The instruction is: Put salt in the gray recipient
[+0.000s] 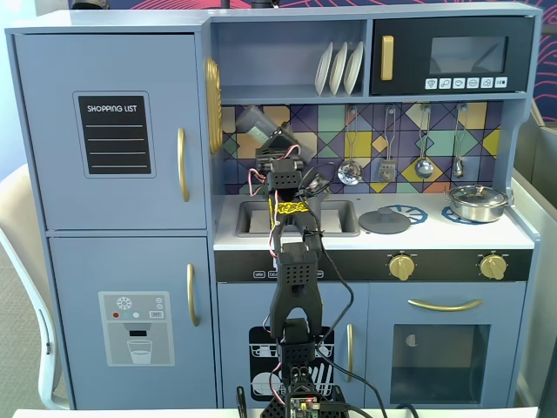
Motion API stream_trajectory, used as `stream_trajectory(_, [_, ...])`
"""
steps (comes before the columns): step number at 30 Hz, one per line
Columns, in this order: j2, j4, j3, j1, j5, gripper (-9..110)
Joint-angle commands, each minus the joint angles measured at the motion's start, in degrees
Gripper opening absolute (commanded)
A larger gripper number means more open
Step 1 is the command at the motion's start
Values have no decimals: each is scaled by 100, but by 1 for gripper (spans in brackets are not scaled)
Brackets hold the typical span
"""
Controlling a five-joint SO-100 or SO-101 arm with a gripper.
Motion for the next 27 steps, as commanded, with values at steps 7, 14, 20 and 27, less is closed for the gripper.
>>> stream_trajectory(7, [589, -281, 229, 1354, -3612, 0])
stream_trajectory(14, [668, -571, 237, 2769, -6363, 0])
stream_trajectory(20, [659, -1134, 571, 3718, -9132, 0])
stream_trajectory(27, [475, -2197, 958, 4421, -11355, 0])
